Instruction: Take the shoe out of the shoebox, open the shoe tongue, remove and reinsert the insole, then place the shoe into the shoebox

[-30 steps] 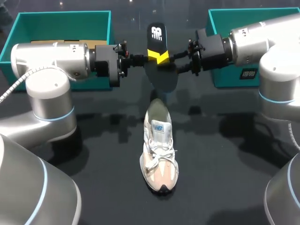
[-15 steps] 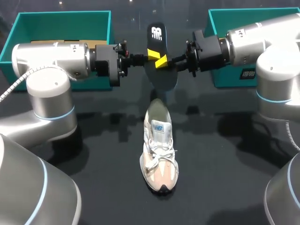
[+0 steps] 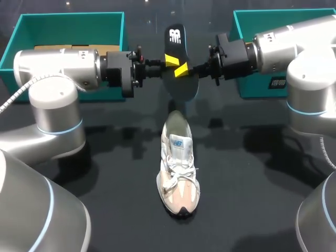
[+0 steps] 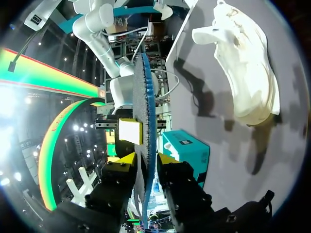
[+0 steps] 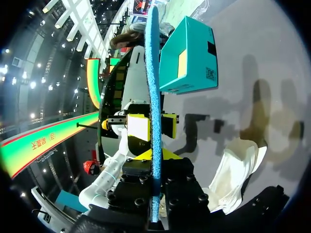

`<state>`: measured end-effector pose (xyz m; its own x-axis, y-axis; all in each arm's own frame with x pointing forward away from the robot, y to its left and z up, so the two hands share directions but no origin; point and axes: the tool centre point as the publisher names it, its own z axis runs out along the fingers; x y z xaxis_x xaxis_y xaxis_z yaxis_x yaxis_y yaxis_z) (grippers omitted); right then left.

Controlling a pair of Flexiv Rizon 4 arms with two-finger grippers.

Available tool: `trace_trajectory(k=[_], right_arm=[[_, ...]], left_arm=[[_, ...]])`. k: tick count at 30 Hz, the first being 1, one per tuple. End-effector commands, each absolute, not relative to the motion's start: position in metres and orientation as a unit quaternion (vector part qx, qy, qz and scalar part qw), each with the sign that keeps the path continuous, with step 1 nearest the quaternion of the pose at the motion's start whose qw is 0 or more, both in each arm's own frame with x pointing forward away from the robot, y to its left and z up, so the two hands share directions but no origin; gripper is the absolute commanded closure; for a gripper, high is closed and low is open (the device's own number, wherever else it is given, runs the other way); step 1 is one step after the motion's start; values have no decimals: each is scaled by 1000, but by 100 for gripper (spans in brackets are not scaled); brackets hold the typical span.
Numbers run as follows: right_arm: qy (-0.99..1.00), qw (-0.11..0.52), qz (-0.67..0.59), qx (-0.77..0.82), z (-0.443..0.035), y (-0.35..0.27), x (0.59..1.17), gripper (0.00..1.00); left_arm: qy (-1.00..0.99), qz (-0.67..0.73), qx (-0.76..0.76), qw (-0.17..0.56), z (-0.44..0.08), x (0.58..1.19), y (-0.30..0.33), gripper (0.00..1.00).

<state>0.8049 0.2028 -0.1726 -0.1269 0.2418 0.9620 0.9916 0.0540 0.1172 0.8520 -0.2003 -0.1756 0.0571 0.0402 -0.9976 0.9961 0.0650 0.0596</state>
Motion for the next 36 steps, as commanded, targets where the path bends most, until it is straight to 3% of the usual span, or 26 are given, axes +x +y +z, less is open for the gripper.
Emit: trace_trajectory(k=[1,6,20,33,36], right_arm=[[-599,406,-460,-515,-174,196,803,100],[-609,395,-469,-504,-179,186,805,100],[-603,395,-475,-505,-183,179,810,100],[-621,351,-529,-460,-200,135,837,100],[-628,340,-530,-458,-205,136,839,100]], left_arm=[[538,-464,506,488,-170,841,-174,0],[631,-427,500,412,-172,829,-139,0],[631,-427,500,412,-172,829,-139,0],[834,-343,374,216,-188,789,-123,0],[851,-287,367,242,-192,782,-117,0]])
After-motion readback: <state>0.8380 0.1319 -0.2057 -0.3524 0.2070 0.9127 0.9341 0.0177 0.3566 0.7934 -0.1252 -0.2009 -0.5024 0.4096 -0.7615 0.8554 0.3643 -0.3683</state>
